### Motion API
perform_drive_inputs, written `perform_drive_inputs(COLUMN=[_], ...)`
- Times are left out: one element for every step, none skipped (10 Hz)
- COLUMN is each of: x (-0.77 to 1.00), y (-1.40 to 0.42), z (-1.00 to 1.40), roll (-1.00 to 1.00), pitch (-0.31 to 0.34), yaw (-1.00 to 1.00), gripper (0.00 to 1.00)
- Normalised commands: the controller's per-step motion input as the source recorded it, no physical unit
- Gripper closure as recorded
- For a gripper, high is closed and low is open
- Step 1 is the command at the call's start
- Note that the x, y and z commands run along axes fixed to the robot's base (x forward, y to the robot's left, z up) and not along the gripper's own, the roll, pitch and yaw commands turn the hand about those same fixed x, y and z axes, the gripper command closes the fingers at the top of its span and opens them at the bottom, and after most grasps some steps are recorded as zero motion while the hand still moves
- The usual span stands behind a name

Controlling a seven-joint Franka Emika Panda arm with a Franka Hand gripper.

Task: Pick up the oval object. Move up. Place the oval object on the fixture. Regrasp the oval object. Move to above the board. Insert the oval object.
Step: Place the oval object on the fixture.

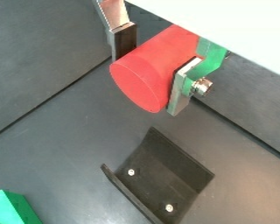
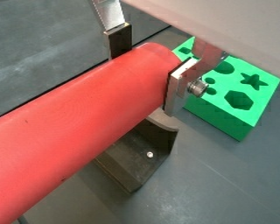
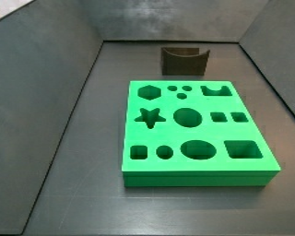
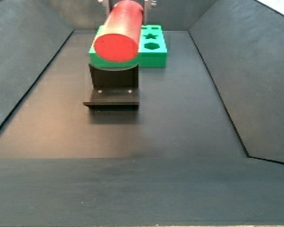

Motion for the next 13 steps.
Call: perform_drive_inputs(x=[0.82, 0.76, 0.39, 0.36, 0.3, 0.19, 0.07, 0.0, 0.0, 0.03, 0.05, 0.06, 0.06], y=[0.02, 0.02, -1.0, -1.0, -0.71, -0.4, -0.19, -0.11, -0.05, -0.01, 0.01, 0.02, 0.03], z=[0.0, 0.0, -0.26, -0.27, -0.17, -0.1, -0.06, 0.0, 0.0, -0.01, -0.01, -0.01, -0.01], roll=[0.02, 0.03, -1.0, -1.0, -1.0, -1.0, -1.0, -1.0, -1.0, -1.0, -1.0, -1.0, -1.0], pitch=[0.16, 0.163, 0.066, 0.067, 0.067, 0.073, 0.084, 0.089, 0.088, 0.1, 0.115, 0.133, 0.147], yaw=[-0.04, -0.04, 0.05, 0.05, 0.04, 0.03, 0.02, 0.01, 0.0, -0.02, -0.03, -0.05, -0.08], gripper=[1.0, 1.0, 1.0, 1.0, 1.0, 1.0, 1.0, 1.0, 1.0, 1.0, 1.0, 1.0, 1.0])
